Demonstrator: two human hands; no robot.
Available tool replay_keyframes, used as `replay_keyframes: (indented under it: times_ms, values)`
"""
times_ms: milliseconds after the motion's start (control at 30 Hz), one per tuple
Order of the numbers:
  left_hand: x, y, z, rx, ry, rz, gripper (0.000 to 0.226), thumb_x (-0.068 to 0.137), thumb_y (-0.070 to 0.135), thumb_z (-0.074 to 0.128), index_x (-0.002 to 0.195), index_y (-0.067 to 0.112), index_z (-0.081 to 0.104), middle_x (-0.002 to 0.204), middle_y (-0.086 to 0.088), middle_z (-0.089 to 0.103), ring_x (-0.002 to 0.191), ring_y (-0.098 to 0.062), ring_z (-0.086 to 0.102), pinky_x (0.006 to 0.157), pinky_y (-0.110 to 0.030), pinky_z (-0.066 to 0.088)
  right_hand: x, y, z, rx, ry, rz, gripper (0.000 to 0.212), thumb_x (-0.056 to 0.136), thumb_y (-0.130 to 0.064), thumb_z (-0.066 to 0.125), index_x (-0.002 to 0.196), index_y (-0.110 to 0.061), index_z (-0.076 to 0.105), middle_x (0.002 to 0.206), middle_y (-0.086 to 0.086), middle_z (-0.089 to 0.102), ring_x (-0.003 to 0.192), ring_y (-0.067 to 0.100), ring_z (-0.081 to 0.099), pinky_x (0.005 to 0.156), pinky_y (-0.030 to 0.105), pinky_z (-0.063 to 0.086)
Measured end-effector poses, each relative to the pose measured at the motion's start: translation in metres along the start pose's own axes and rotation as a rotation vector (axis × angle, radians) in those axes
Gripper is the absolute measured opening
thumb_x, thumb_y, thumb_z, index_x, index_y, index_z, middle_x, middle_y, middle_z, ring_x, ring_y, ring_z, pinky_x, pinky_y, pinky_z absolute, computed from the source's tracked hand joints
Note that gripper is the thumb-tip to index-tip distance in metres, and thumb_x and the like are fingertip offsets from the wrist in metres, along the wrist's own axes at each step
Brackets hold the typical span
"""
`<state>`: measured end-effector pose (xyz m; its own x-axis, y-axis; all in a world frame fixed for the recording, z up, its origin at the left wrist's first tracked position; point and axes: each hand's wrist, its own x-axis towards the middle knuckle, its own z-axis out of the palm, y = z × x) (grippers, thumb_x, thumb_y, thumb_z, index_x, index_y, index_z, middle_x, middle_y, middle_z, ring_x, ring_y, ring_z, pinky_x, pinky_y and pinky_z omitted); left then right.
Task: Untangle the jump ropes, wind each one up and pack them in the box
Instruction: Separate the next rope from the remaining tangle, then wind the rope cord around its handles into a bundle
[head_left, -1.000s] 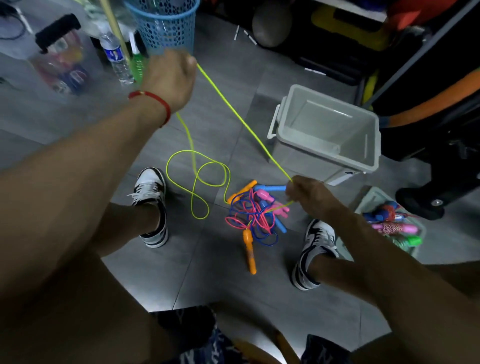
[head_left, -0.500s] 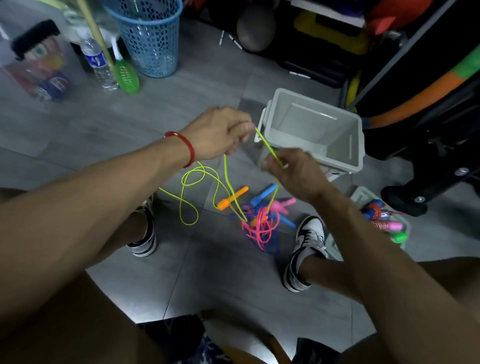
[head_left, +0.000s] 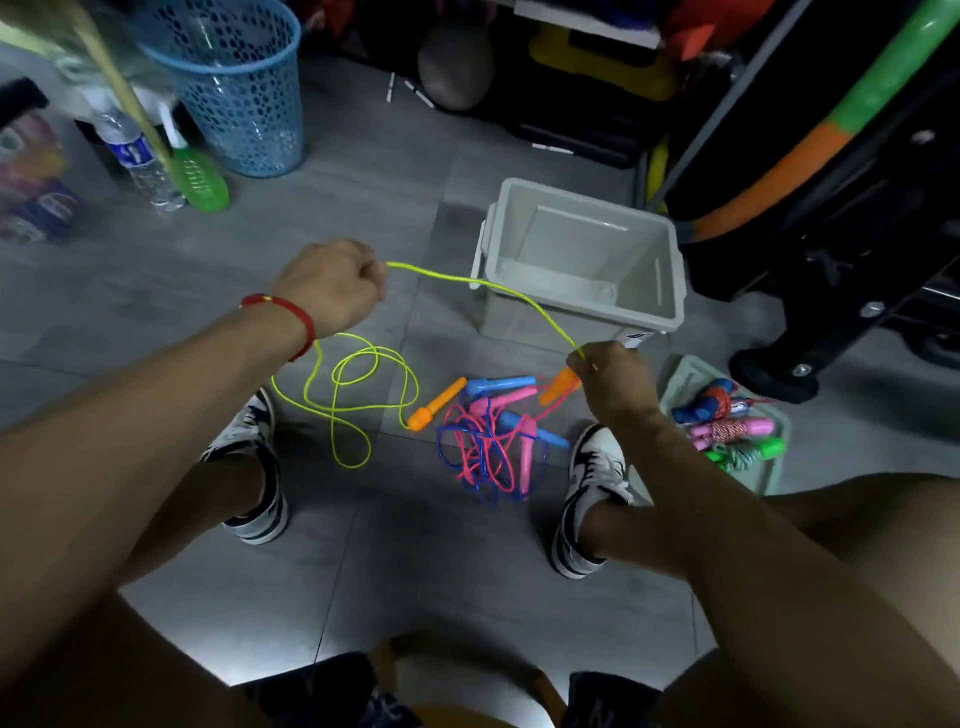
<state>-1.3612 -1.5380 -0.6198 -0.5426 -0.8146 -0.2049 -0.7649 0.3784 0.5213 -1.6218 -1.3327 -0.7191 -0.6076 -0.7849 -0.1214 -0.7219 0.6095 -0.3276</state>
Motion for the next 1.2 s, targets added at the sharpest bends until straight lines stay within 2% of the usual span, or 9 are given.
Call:
replay_keyframes:
  times_ms: [233,400,600,700,833,900,967,1067,1200]
  values:
    - [0.013,-0.017,-0.002,0.158,0.012,0.040,0.030,0.077,0.037,0.041,0.087,0.022,0.066,0.107,-0.019,0.070,0.102,-0.040,0.064,0.093,-0.046,0.052,0.007,0.019,-0.027,0.314,0.135,0.120,0.023,0.100,-0.014,0.052,0.097,-0.007,0.074,0.102,0.013,0.072,0.099,0.032,0.065,0.082,0.029,0.042]
    - [0.026,-0.034,-0.014,0.216,0.146,0.006,0.027,0.085,0.038,0.043,0.092,0.024,0.065,0.106,-0.017,0.069,0.100,-0.042,0.064,0.090,-0.049,0.053,0.006,0.013,-0.037,0.639,-0.053,0.070,0.026,0.101,-0.013,0.057,0.077,-0.014,0.065,0.055,-0.002,0.063,0.056,0.024,0.062,0.063,0.042,0.049]
    - [0.046,-0.087,-0.064,0.576,0.435,0.073,0.006,0.085,0.010,0.054,0.085,0.010,0.060,0.075,-0.022,0.053,0.077,-0.044,0.055,0.077,-0.049,0.048,0.005,-0.052,-0.020,0.951,-0.379,-0.012,0.020,0.103,-0.016,0.054,0.091,-0.009,0.069,0.064,0.013,0.059,0.060,0.028,0.060,0.065,0.037,0.052]
    - [0.043,-0.101,-0.064,0.671,0.485,0.035,0.029,0.085,0.013,0.045,0.109,0.001,0.056,0.100,-0.040,0.052,0.096,-0.053,0.050,0.081,-0.058,0.043,0.012,-0.099,0.004,1.213,-0.487,0.010,0.021,0.105,-0.013,0.047,0.096,-0.003,0.064,0.071,0.009,0.060,0.061,0.023,0.061,0.064,0.040,0.056]
    - [0.010,-0.064,0.002,0.321,-0.019,-0.131,0.049,0.097,0.039,0.056,0.133,0.006,0.054,0.135,-0.025,0.050,0.126,-0.040,0.046,0.103,-0.043,0.038,0.030,-0.159,0.039,1.436,-0.534,0.170,0.020,0.105,-0.011,0.046,0.099,0.001,0.061,0.080,0.016,0.063,0.067,0.026,0.065,0.061,0.041,0.061]
    - [-0.005,-0.047,0.041,-0.070,-0.415,-0.250,0.050,0.098,0.054,0.050,0.121,0.011,0.062,0.119,-0.012,0.064,0.109,-0.029,0.059,0.097,-0.037,0.046,0.040,-0.181,0.059,1.479,-0.560,0.230,0.021,0.106,-0.012,0.047,0.100,0.003,0.061,0.081,0.017,0.064,0.071,0.028,0.066,0.066,0.044,0.062]
    - [-0.019,-0.045,0.074,-0.461,-0.554,-0.383,0.026,0.103,0.036,0.051,0.103,0.012,0.060,0.092,-0.010,0.066,0.078,-0.023,0.065,0.073,-0.034,0.054,0.049,-0.196,0.081,1.519,-0.600,0.299,0.025,0.106,-0.015,0.046,0.097,0.002,0.061,0.082,0.019,0.063,0.074,0.031,0.066,0.072,0.048,0.060]
    - [-0.025,-0.061,0.093,-0.706,-0.438,-0.561,0.021,0.104,0.012,0.044,0.084,0.017,0.046,0.064,-0.004,0.044,0.043,-0.014,0.044,0.043,-0.024,0.038,0.058,-0.197,0.122,1.307,-0.650,0.350,0.041,0.108,-0.035,0.041,0.096,-0.004,0.065,0.096,0.022,0.067,0.087,0.036,0.067,0.077,0.046,0.058]
    - [-0.008,-0.075,0.085,-0.762,-0.166,-0.710,0.016,0.102,0.026,0.053,0.090,0.016,0.047,0.067,-0.006,0.042,0.043,-0.014,0.037,0.038,-0.018,0.034,0.061,-0.143,0.185,0.160,-0.593,-0.035,0.035,0.103,-0.026,0.046,0.120,-0.003,0.065,0.129,0.022,0.060,0.124,0.038,0.055,0.100,0.043,0.043]
